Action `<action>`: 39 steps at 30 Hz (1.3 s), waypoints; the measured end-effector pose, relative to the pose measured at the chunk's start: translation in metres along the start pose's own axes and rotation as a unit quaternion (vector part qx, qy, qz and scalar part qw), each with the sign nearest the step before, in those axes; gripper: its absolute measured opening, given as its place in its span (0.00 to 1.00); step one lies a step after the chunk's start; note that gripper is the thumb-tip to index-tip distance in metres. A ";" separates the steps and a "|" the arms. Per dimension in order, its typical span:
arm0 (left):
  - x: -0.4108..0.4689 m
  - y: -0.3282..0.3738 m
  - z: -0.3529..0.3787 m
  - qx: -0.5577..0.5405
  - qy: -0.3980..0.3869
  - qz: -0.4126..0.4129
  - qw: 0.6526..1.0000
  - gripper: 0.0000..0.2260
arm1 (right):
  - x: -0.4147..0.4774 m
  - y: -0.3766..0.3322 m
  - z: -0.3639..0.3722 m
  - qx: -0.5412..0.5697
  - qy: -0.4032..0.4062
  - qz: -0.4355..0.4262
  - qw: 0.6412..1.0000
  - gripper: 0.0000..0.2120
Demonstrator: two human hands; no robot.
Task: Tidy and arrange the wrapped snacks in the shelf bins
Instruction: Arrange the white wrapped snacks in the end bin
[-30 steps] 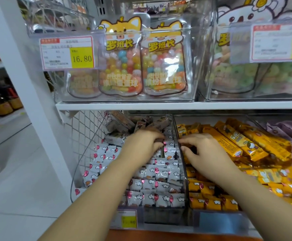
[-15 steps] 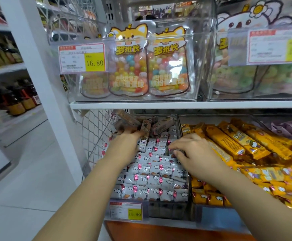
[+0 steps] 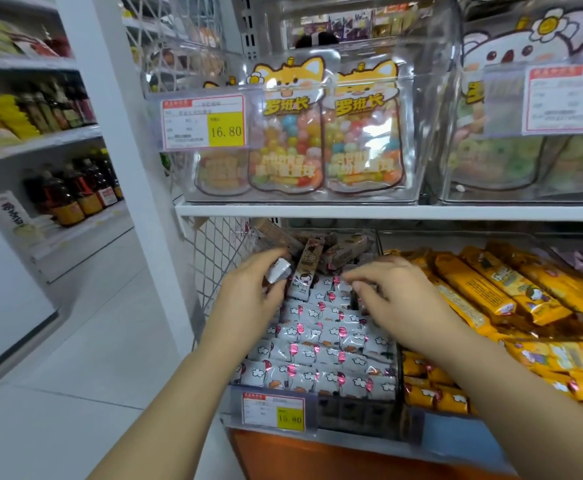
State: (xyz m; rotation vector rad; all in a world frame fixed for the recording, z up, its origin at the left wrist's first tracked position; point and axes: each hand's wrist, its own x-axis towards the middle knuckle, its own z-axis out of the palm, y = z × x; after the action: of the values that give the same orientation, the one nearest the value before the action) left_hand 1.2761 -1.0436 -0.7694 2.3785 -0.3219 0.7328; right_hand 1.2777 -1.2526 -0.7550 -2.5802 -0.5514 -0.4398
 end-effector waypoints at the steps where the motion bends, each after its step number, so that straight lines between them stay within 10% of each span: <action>1: -0.005 0.007 -0.004 -0.028 0.010 -0.004 1.000 0.20 | 0.001 -0.004 -0.001 0.026 0.003 -0.004 1.000 0.14; 9: -0.021 0.031 -0.018 -0.400 0.055 -0.121 0.907 0.18 | -0.007 -0.022 0.002 0.111 -0.068 -0.026 0.991 0.29; 16: -0.029 0.030 -0.011 -0.599 -0.061 -0.220 0.767 0.14 | -0.013 -0.012 -0.007 0.089 0.019 -0.044 0.995 0.15; 24: -0.032 0.031 0.001 -0.489 -0.139 -0.285 0.813 0.14 | -0.019 0.003 -0.007 0.009 0.074 -0.134 0.988 0.24; 28: -0.029 0.026 0.002 -0.410 -0.119 -0.227 0.875 0.13 | -0.020 0.001 -0.018 0.269 -0.036 0.025 0.962 0.34; 31: -0.018 0.035 0.002 -0.371 -0.137 -0.185 0.900 0.14 | -0.015 -0.002 -0.018 0.421 0.041 0.098 0.901 0.16; 39: 0.026 0.014 0.031 -0.018 -0.131 -0.120 0.984 0.10 | -0.003 -0.001 -0.004 0.150 0.203 0.122 0.960 0.15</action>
State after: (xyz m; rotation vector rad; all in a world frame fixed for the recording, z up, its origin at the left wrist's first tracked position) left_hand 1.3046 -1.0748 -0.7678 2.4258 -0.1496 0.3007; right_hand 1.2734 -1.2551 -0.7522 -2.1486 -0.1378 -0.7141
